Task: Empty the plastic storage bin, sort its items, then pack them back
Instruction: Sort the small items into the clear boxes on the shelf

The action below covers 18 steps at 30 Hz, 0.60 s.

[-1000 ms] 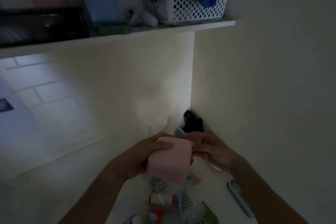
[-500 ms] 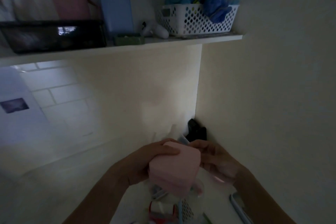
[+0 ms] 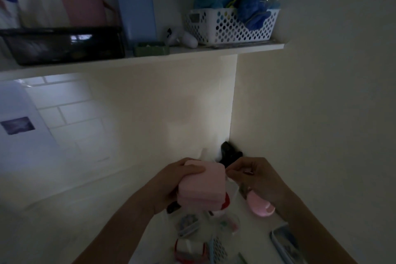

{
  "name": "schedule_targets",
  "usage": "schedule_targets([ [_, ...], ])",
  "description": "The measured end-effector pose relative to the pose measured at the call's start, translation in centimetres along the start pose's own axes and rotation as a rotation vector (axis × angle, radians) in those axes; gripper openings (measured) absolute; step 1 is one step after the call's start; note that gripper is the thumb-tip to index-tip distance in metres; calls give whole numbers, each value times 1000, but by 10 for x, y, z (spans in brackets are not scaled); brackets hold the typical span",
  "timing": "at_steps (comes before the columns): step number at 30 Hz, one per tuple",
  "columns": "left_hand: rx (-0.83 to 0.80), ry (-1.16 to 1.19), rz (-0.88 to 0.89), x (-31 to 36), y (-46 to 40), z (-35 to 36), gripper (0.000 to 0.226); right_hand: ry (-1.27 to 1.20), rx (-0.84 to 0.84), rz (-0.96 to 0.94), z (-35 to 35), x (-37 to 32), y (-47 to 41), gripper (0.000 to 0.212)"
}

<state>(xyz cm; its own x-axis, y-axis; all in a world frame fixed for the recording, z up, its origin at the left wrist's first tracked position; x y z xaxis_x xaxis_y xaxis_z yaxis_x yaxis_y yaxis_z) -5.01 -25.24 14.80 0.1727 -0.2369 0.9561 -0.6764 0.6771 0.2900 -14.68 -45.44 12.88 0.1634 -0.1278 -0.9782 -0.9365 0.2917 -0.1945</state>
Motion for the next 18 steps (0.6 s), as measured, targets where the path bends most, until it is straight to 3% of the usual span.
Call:
schedule_targets([
  [9, 378, 70, 33, 0, -24, -4, 23, 153, 81, -39, 6, -1, 9, 2],
  [12, 437, 110, 71, 2, -25, 6, 24, 30, 137, 12, 7, 2, 11, 4],
  [15, 350, 85, 14, 0, -26, 12, 38, -203, 259, 69, 2, 4, 12, 6],
  [18, 187, 16, -85, 0, -27, 15, 68, -184, 347, 65, -7, 5, 9, 6],
])
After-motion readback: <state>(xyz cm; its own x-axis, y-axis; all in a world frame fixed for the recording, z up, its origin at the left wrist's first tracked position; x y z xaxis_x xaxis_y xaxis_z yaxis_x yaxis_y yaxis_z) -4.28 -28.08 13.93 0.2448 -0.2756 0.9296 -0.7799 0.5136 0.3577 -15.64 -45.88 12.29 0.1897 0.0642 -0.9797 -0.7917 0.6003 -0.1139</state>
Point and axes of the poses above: each hand's wrist, its own y-axis away from the middle knuckle, its own z-axis out of the palm, x = y × z, the point moved 3 cm from there along -y, towards the middle knuckle, and after that the axes turned 12 degrees about -y, right-handed, at the moved point
